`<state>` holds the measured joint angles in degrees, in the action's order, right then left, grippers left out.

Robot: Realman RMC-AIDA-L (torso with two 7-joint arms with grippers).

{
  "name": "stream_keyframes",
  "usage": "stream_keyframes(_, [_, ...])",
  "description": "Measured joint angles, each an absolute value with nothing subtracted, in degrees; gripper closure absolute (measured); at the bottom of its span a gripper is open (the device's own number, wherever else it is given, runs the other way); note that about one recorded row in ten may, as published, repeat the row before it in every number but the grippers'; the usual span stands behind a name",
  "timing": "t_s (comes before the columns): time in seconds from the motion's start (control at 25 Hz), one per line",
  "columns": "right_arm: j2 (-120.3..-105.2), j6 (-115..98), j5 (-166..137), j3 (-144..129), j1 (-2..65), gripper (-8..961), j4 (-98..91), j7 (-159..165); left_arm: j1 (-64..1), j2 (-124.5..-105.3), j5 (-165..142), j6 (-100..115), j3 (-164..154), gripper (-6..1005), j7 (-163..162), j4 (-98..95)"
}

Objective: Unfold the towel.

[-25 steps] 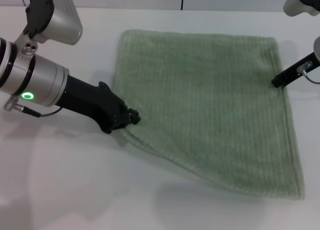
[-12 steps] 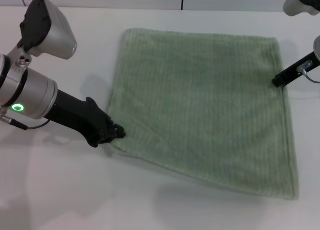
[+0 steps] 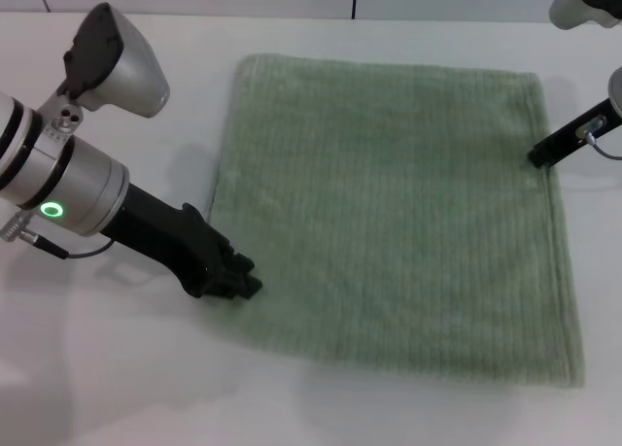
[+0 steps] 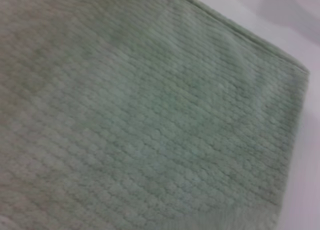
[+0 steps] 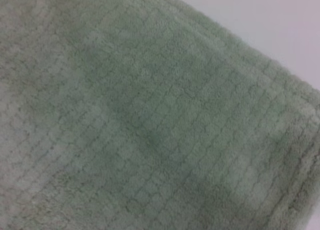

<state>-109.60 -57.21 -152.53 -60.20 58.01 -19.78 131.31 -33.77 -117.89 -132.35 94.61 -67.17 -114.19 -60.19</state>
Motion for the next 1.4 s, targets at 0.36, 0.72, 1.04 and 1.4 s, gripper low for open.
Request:
stream_keyframes(0.36, [-109.6,-57.21,-152.51,-60.2,58.01,955,-19.62,131.31,-33.25,-118.02,-131.9,94.82,-62.42,657,-110.57,-62.73])
stream_keyframes(0.72, [-109.6,-57.26,-153.94,-60.2,58.81,955,-19.52,132.28,-32.14,-118.43,-116.75,82.3,-60.16,404,-97.02,-55.56])
stream_keyframes(1.04, [-110.61,-61.96,-159.99,-60.2,58.86,955,-29.61,138.84,-35.51,-118.43,-99.15,67.54,-59.92,409,-78.9,-37.69])
stream_keyframes(1.4, [-117.97,-59.72,-167.27,-62.63,48.77,955,-55.34,143.82,-38.41,-118.7,-81.76,55.72,-59.84,409,-65.7,-26.37])
